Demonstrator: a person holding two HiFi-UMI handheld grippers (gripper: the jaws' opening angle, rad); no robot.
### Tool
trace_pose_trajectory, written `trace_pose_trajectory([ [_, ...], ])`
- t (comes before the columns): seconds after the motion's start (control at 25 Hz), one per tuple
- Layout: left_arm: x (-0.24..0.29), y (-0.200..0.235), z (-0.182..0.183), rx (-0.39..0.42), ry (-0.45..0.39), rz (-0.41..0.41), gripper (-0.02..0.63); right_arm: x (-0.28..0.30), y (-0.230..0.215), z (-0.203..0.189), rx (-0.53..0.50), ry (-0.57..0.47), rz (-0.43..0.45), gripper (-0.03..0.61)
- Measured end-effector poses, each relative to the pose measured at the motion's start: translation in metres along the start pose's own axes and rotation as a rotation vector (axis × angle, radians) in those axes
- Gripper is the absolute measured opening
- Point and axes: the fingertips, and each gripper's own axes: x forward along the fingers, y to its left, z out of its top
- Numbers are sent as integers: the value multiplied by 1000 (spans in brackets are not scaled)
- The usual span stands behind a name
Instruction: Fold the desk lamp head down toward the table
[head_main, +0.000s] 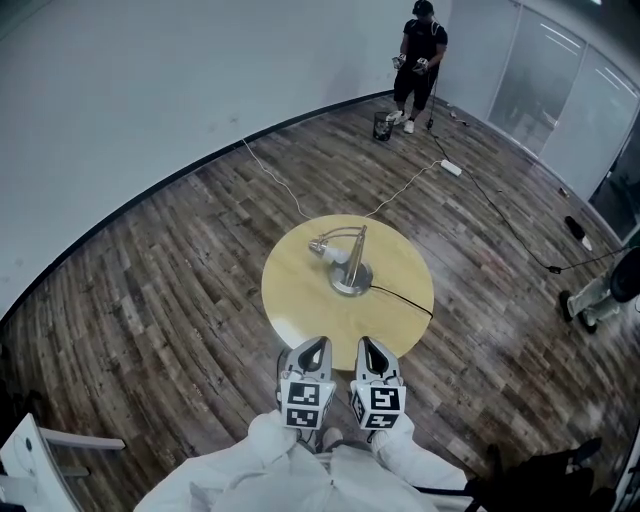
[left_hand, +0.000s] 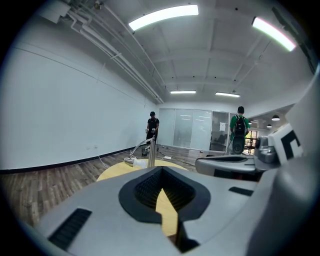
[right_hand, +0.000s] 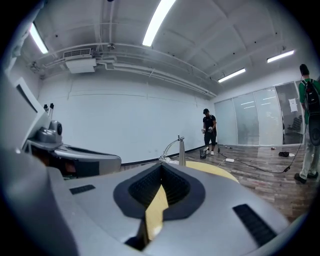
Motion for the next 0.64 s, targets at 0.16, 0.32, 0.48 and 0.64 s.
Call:
trace_pose_trajectory([
  [0.16, 4, -2, 0, 2, 8, -4, 0, 3, 0, 3, -13, -5, 8, 12],
  [0.32, 8, -5, 3, 8, 0, -8, 0, 4, -3, 3, -19, -7, 7, 12],
  [0.48, 11, -9, 11, -9, -1, -10, 0, 4, -7, 5, -24, -9, 9, 12],
  [0.64, 12, -12, 15, -15, -5, -12, 0, 2, -9, 7, -52, -13, 11, 12],
])
